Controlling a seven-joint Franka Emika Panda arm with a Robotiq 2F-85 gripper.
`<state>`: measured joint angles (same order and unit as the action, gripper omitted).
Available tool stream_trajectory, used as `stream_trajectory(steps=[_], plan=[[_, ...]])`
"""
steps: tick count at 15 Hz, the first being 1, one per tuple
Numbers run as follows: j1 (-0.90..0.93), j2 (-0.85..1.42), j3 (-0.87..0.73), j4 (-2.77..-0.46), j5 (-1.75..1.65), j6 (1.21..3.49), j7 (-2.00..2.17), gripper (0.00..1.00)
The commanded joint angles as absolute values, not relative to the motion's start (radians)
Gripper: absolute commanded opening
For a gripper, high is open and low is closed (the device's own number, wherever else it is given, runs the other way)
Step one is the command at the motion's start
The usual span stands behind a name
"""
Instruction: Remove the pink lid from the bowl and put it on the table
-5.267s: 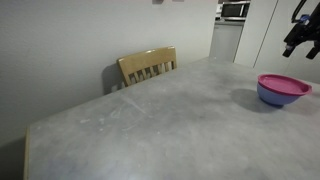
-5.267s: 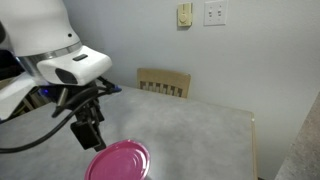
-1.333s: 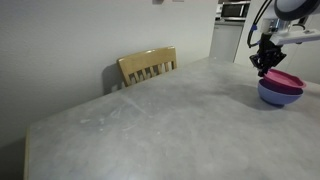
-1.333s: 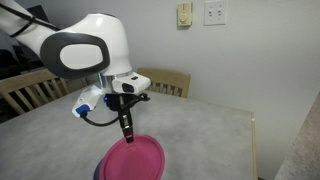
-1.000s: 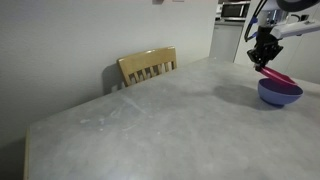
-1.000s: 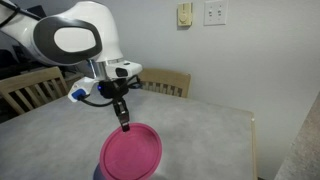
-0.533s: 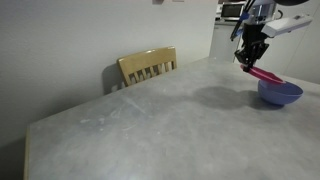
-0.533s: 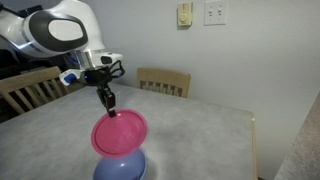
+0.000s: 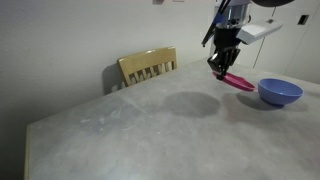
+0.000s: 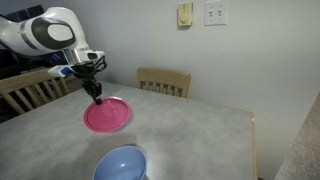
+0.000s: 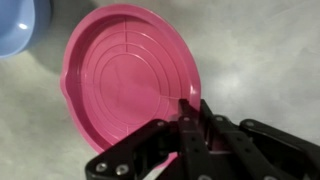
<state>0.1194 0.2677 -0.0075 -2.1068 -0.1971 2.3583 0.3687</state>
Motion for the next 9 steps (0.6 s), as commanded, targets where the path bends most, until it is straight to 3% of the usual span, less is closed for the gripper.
stream_trajectory(steps=[1,9], plan=[[0.132,0.386,0.004,-2.002,-0.187,2.391,0.350,0.03],[0.148,0.579,-0.001,-1.832,-0.153,2.348,0.321,0.03]])
